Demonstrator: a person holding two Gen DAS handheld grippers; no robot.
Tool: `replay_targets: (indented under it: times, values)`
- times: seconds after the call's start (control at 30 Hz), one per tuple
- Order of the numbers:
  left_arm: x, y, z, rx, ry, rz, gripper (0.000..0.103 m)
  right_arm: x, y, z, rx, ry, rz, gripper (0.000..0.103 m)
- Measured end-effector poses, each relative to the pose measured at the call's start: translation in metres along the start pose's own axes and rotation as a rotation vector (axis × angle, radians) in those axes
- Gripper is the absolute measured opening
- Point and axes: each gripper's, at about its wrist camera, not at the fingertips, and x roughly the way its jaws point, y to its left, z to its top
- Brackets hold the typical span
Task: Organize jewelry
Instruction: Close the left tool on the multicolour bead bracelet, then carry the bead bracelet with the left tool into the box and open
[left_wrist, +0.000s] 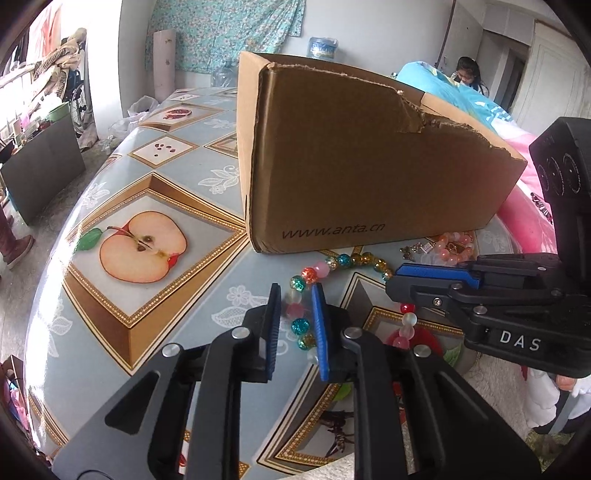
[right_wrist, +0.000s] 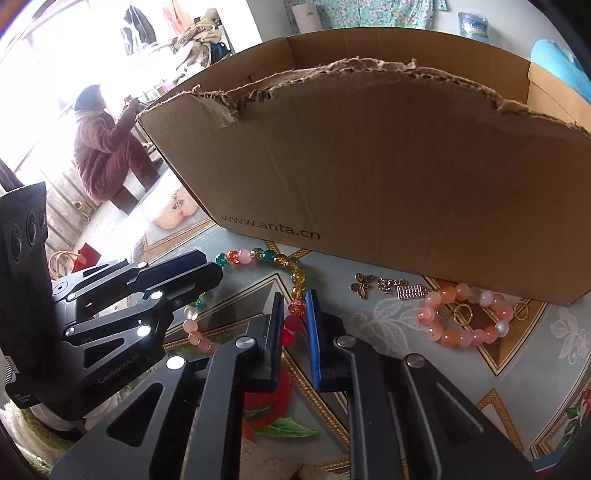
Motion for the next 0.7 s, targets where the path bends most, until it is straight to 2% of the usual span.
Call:
replay_targets:
  times: [0.23,0.33,0.47,0.7]
  values:
    - [-0.011,-0.008,-0.013,-0.007,0.035,-0.045,0.013,-0.013,-0.007,-0.012,0.006,0.021,0.003,0.01]
    - [-0.016,-0.01,-0.014,0.003,0.015,-0.031,0.014,-0.016,-0.011,-0.016,0.004,0.02,0.0,0.01]
    - [-0.012,-0.011,-0.008,0.02,0.019,-0.023,0.026,-0.011,-0.007,-0.009,0.004,0.017,-0.004,0.01]
    - [0.0,-0.013,-0.001,0.043,0.031,0.0,0.026,-0.011,-0.003,-0.012,-0.024,0.0,-0.027,0.01]
